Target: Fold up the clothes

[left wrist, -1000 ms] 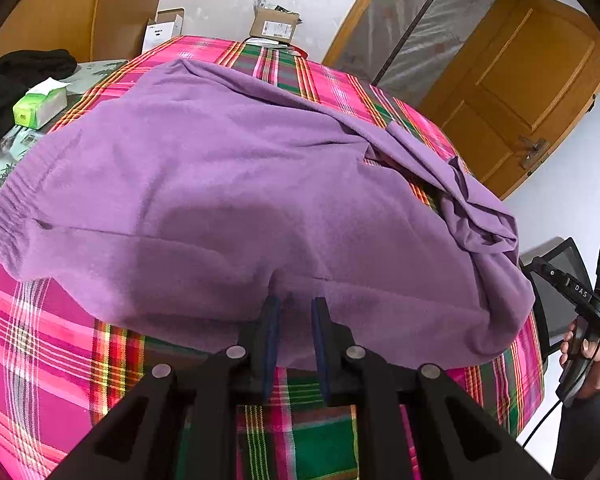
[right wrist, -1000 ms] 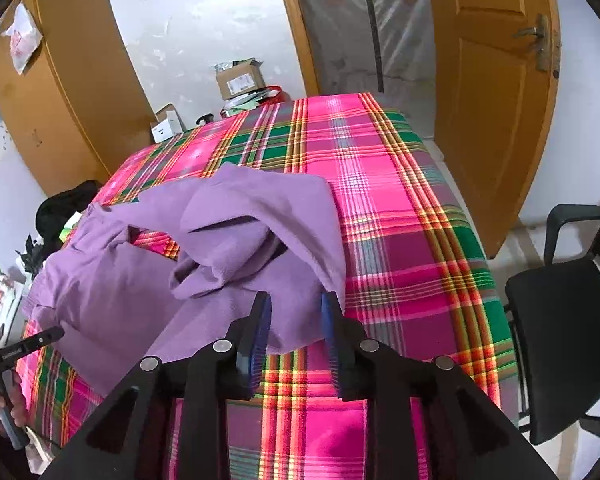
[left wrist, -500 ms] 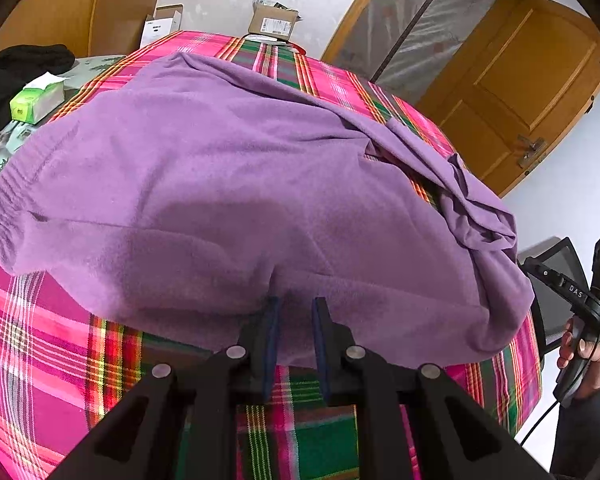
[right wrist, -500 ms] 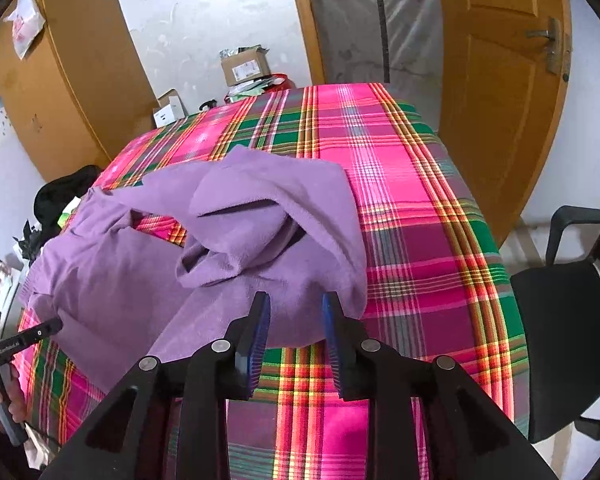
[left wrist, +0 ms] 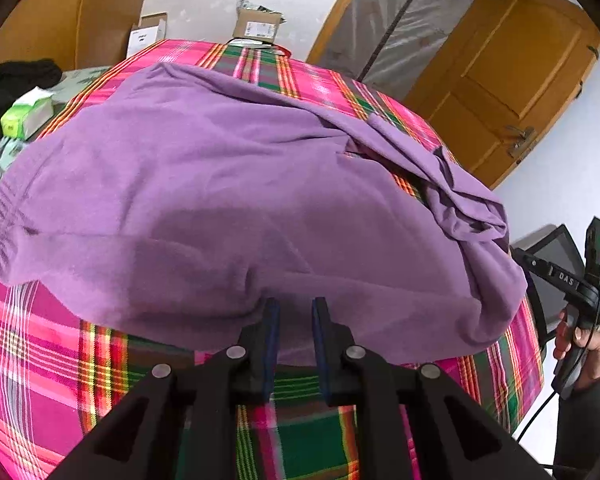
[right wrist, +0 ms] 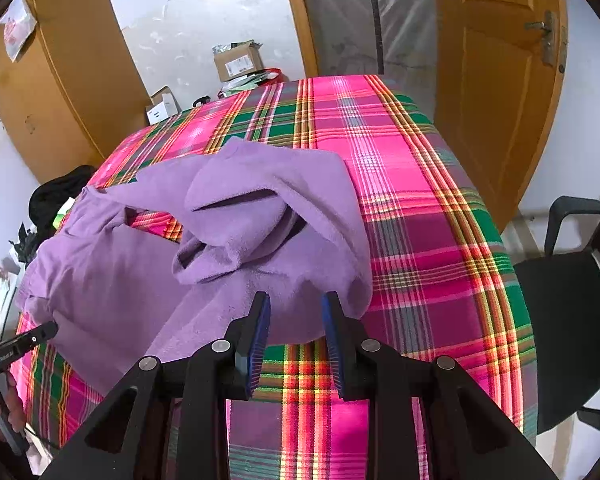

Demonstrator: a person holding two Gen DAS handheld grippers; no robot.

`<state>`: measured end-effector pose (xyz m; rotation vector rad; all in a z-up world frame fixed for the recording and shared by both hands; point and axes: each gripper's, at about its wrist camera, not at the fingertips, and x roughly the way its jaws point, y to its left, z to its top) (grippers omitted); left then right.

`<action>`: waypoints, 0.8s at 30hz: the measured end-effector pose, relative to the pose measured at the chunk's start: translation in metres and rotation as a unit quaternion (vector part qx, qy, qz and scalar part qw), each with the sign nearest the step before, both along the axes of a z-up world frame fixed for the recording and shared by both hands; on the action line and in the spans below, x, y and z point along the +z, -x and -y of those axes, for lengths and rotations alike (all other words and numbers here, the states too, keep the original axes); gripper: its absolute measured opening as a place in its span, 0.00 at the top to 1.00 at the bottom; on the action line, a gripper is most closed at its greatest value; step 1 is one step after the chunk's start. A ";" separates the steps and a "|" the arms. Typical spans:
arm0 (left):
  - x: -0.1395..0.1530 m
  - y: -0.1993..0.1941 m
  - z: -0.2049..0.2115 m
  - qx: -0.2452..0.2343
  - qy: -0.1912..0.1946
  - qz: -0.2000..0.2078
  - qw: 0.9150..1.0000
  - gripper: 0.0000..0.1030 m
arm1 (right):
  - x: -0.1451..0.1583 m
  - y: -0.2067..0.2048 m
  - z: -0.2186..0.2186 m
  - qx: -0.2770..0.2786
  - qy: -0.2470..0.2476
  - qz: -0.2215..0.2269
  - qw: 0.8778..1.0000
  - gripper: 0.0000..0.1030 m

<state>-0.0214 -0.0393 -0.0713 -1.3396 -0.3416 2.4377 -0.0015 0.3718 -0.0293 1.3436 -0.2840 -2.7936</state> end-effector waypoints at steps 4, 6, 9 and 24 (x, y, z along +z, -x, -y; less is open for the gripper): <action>0.003 -0.002 -0.010 -0.016 0.009 -0.012 1.000 0.83 | -0.001 -0.001 -0.001 -0.003 0.003 0.000 1.000 0.73; 0.002 -0.002 -0.014 -0.022 0.009 -0.014 1.000 0.83 | -0.002 -0.003 -0.002 -0.003 0.006 0.001 1.000 0.73; -0.003 0.000 -0.019 -0.028 0.013 -0.009 0.999 0.81 | -0.004 -0.004 -0.005 -0.007 0.010 0.004 1.000 0.73; -0.008 -0.007 -0.024 -0.036 0.036 -0.036 0.998 0.81 | -0.003 -0.008 -0.008 -0.020 0.011 0.003 1.000 0.73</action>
